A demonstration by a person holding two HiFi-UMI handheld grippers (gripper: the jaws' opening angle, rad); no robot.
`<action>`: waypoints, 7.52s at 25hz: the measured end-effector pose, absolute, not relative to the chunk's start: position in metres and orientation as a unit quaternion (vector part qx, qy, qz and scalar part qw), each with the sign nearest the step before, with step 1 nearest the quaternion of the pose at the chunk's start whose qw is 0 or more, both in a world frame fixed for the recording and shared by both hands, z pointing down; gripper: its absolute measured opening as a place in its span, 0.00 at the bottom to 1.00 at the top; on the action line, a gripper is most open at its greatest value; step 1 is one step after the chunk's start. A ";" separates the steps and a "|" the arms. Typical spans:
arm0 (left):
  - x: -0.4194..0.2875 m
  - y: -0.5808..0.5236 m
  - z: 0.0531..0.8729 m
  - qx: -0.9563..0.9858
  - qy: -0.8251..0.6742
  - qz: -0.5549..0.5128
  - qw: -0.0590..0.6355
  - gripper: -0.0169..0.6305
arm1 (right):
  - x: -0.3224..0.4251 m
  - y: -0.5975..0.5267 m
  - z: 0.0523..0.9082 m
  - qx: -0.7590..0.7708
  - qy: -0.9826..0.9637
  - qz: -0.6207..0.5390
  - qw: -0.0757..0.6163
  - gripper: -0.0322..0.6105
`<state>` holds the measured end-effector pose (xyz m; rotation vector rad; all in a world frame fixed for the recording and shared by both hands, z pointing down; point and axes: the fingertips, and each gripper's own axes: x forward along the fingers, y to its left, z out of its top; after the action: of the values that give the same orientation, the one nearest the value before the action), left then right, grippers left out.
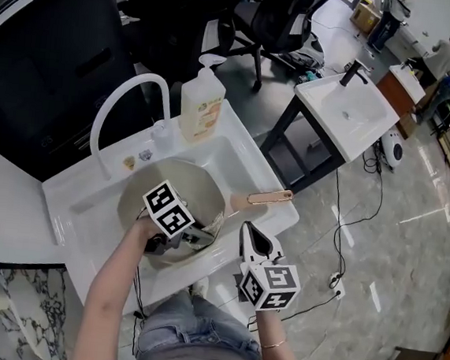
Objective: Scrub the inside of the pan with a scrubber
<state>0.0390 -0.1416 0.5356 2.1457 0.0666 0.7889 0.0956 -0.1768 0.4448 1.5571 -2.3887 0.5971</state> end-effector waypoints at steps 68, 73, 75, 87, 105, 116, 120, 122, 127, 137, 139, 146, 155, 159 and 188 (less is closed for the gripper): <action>-0.147 -0.269 0.633 0.676 -0.477 0.507 0.242 0.12 | 0.030 -0.226 0.464 0.491 -0.831 0.215 0.147 0.07; -0.161 -0.270 0.627 0.650 -0.470 0.574 0.165 0.12 | 0.031 -0.221 0.463 0.494 -0.831 0.214 0.141 0.07; -0.168 -0.270 0.625 0.634 -0.465 0.602 0.135 0.12 | 0.034 -0.219 0.462 0.495 -0.830 0.214 0.140 0.07; -0.195 -0.263 0.597 0.573 -0.481 0.662 0.047 0.12 | 0.042 -0.208 0.457 0.497 -0.830 0.215 0.130 0.07; -0.058 -0.209 0.550 0.768 -0.355 0.350 0.403 0.12 | 0.076 -0.176 0.458 0.524 -0.813 0.227 0.116 0.07; -0.022 -0.170 0.594 0.730 -0.212 0.403 0.511 0.12 | 0.095 -0.160 0.462 0.540 -0.799 0.238 0.113 0.07; -0.037 -0.156 0.608 0.711 -0.194 0.490 0.465 0.12 | 0.090 -0.160 0.464 0.536 -0.801 0.239 0.118 0.07; -0.044 -0.149 0.613 0.703 -0.185 0.530 0.437 0.12 | 0.085 -0.162 0.464 0.531 -0.804 0.238 0.121 0.07; -0.071 -0.135 0.620 0.672 -0.153 0.625 0.367 0.12 | 0.067 -0.169 0.462 0.514 -0.816 0.233 0.126 0.07; -0.117 -0.124 0.623 0.623 -0.122 0.709 0.308 0.12 | 0.037 -0.178 0.463 0.488 -0.831 0.229 0.136 0.07; -0.127 -0.126 0.625 0.613 -0.122 0.723 0.293 0.12 | 0.034 -0.180 0.463 0.486 -0.833 0.228 0.138 0.07; -0.159 -0.143 0.626 0.581 -0.140 0.769 0.227 0.12 | 0.030 -0.185 0.463 0.480 -0.836 0.225 0.140 0.07; -0.189 -0.179 0.620 0.536 -0.171 0.817 0.127 0.12 | 0.031 -0.190 0.459 0.481 -0.837 0.224 0.137 0.07; -0.200 -0.203 0.614 0.525 -0.216 0.820 0.071 0.12 | 0.035 -0.187 0.461 0.484 -0.834 0.225 0.138 0.07; -0.142 -0.214 0.490 0.746 -0.584 0.282 0.150 0.12 | 0.046 -0.163 0.435 0.480 -0.851 0.182 0.112 0.07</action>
<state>-0.1418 -0.2136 0.4897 2.1439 -1.6793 0.8095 0.0458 -0.1635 0.4346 1.4093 -2.4964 0.5345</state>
